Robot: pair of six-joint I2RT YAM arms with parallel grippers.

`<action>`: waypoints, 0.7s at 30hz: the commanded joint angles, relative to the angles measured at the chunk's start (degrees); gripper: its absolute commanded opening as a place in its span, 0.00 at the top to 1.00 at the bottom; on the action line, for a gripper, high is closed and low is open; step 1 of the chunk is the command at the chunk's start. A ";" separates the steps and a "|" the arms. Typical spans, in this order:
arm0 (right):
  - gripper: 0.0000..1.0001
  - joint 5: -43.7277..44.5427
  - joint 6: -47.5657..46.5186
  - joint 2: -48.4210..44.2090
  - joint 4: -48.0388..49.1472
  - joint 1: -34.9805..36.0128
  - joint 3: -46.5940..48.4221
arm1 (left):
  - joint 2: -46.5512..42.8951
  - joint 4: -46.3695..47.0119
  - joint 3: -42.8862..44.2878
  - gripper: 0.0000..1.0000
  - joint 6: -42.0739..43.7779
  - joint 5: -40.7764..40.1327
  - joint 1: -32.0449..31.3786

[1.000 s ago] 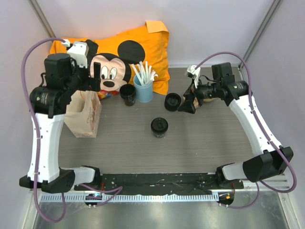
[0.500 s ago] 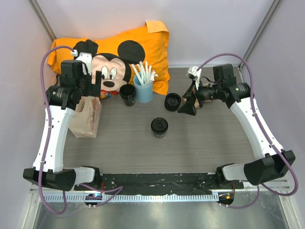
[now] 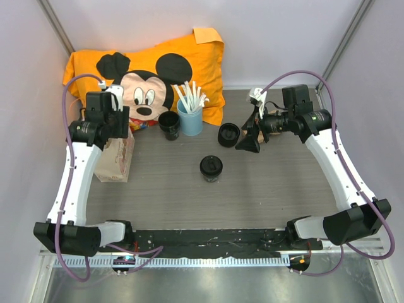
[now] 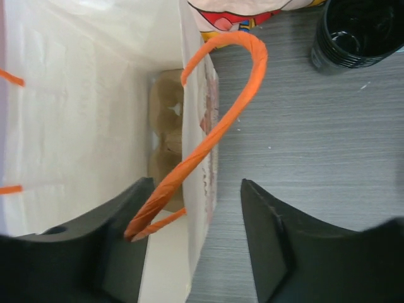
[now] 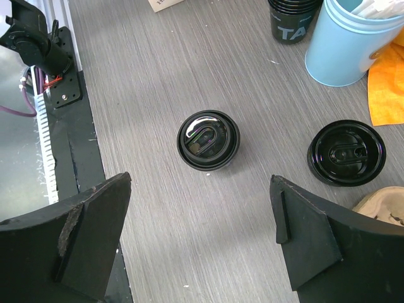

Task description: Pack the takeout coffee

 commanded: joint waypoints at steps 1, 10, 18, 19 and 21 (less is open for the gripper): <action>0.04 -1.14 -0.65 -0.79 1.50 0.35 0.17 | -1.76 3.60 -0.65 0.48 0.26 3.51 0.36; 0.04 -0.79 -0.56 -0.79 1.50 0.35 0.60 | -2.47 4.03 -3.72 0.69 0.53 4.04 0.36; 0.08 0.35 -2.23 0.61 -1.05 0.53 2.36 | -2.73 3.95 -4.08 0.90 1.05 4.30 0.45; 0.08 0.61 -2.66 0.70 -1.31 0.53 2.45 | -2.82 3.86 -3.99 0.91 1.23 4.39 0.36; 0.09 1.14 -3.10 0.88 -1.66 0.70 2.63 | -2.99 3.77 -3.73 0.92 1.58 5.27 0.36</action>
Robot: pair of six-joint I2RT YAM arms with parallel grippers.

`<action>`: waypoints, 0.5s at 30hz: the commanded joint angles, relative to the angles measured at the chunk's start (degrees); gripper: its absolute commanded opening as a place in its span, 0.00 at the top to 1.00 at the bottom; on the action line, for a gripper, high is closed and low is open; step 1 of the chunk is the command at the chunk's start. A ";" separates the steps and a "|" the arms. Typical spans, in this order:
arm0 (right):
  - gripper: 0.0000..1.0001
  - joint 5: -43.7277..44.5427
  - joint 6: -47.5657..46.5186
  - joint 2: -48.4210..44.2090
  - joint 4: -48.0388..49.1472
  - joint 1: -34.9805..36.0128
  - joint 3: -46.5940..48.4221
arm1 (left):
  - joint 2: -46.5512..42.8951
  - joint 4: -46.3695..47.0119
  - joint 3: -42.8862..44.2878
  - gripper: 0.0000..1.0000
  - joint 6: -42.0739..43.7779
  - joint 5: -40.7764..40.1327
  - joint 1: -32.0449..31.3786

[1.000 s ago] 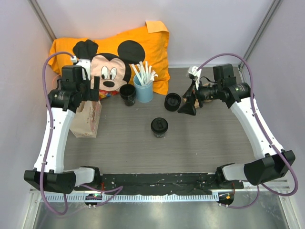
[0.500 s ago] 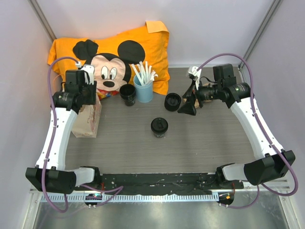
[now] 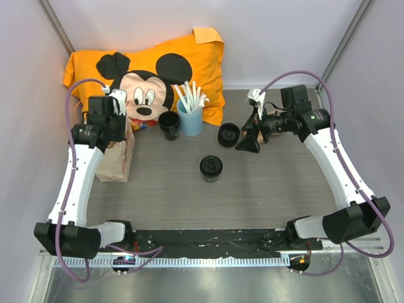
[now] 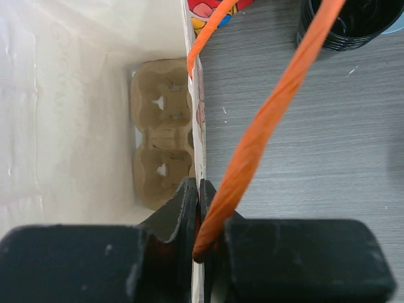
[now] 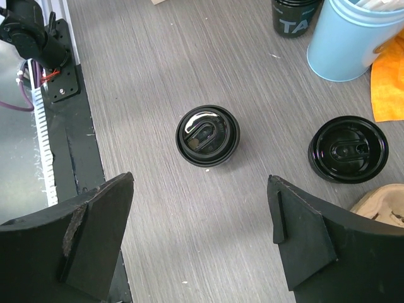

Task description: Pack the takeout coffee

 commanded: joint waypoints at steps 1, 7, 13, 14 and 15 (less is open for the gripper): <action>0.08 0.94 -2.34 0.44 -1.22 0.46 2.58 | -2.23 2.22 0.60 0.92 1.56 2.47 0.18; 0.08 2.17 -2.96 0.35 -2.11 0.46 3.46 | -4.95 0.99 0.25 0.92 5.77 14.94 0.18; 0.08 2.44 -2.70 0.70 -2.55 0.38 4.34 | -7.15 -1.91 -0.45 0.92 9.12 25.93 0.18; 0.08 2.35 -2.70 0.70 -2.72 0.38 4.43 | -8.02 -2.00 -0.89 0.92 9.55 26.99 0.27; 0.08 2.35 -2.96 0.79 -2.90 0.46 4.52 | -8.29 -2.26 -1.59 0.91 9.91 28.04 0.18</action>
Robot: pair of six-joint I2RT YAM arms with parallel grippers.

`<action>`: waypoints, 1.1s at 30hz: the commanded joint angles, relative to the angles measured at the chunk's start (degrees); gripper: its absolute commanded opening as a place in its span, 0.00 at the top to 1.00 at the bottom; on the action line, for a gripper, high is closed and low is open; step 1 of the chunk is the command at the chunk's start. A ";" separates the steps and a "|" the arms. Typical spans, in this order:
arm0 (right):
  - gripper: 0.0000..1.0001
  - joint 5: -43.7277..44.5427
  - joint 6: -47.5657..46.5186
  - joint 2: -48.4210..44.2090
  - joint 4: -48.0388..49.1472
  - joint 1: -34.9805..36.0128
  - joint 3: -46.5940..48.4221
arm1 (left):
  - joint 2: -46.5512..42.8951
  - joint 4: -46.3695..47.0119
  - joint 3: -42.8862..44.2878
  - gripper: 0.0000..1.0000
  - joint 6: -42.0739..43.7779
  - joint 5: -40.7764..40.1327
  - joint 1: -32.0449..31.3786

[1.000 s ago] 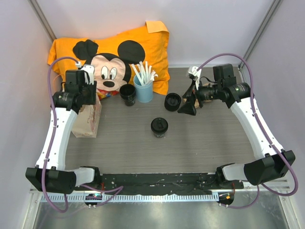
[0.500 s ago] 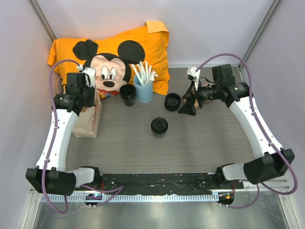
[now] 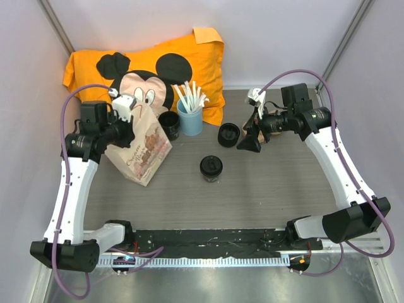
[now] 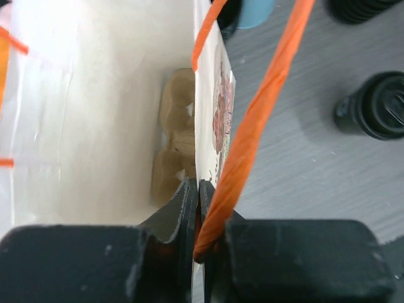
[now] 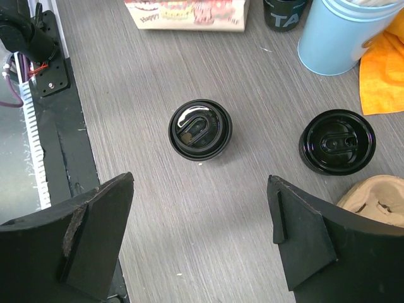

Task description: Pack the takeout coffee

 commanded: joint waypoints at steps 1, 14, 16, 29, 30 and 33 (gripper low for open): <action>0.09 0.01 -1.60 0.20 -0.97 0.33 2.59 | -3.05 -1.10 -1.74 0.91 4.42 11.06 0.18; 0.10 9.41 -10.84 -0.77 -5.55 5.25 -1.97 | -9.55 -5.76 -6.93 0.90 16.37 28.46 0.18; 0.10 9.50 -10.66 -0.77 -5.55 5.43 -2.15 | -10.43 -7.25 -6.85 0.89 17.52 30.41 0.18; 0.12 13.01 -8.38 -1.20 -2.13 10.70 -5.48 | -15.26 -15.35 -10.62 0.81 27.02 37.00 0.10; 0.12 13.37 -8.03 -1.29 -1.16 11.31 -5.84 | -15.53 -15.43 -11.58 0.80 27.28 37.53 0.10; 0.13 14.07 -8.02 -0.77 -0.02 12.98 -6.28 | -15.79 -15.61 -11.68 0.76 27.98 36.92 -0.17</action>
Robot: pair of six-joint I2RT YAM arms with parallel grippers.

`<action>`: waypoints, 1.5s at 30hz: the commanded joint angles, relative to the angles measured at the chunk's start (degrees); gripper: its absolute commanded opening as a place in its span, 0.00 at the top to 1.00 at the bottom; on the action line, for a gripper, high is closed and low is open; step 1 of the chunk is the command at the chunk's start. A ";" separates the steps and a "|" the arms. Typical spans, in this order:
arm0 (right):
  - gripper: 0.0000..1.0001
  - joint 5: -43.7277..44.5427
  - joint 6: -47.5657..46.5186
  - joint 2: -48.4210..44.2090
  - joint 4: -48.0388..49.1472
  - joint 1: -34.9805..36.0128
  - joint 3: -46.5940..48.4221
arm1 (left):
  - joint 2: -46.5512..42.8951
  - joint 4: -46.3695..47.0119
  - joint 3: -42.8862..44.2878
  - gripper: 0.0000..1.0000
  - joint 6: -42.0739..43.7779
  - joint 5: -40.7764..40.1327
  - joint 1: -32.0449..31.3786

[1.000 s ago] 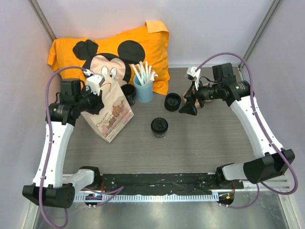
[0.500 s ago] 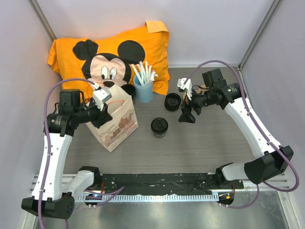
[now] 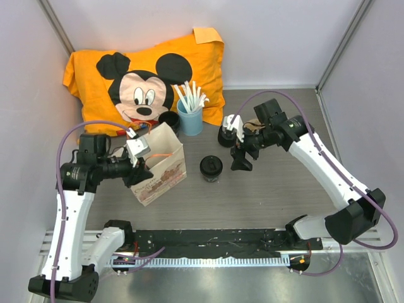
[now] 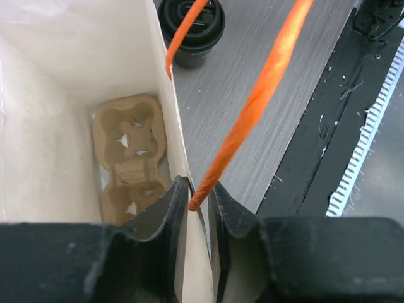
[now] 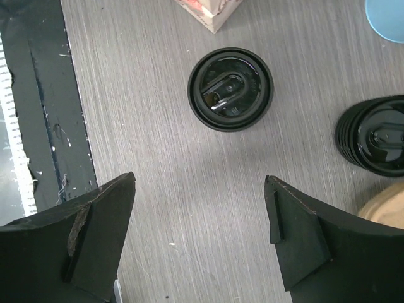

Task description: Pack the takeout coffee

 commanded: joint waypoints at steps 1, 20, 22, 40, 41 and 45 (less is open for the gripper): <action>0.13 2.49 0.33 -0.70 3.96 2.47 -0.60 | -0.76 -1.10 0.10 0.73 2.70 1.75 -0.15; 0.17 5.22 -18.47 5.63 5.98 9.60 -4.38 | -3.22 5.66 8.45 0.04 -12.06 -6.24 0.12; 0.17 5.65 -20.50 5.37 6.95 10.65 -5.69 | -3.57 6.72 8.72 0.00 -15.04 -7.82 0.03; 0.37 9.79 -19.45 12.66 12.75 17.24 -5.70 | -4.10 12.53 14.34 0.00 -27.36 -30.41 0.20; 0.39 9.88 -19.19 12.83 13.19 17.24 -5.61 | -3.93 12.44 14.52 0.00 -27.80 -31.29 0.12; 0.43 10.23 -18.92 13.45 13.11 17.24 -5.00 | -4.28 13.23 13.64 0.00 -28.94 -33.49 0.29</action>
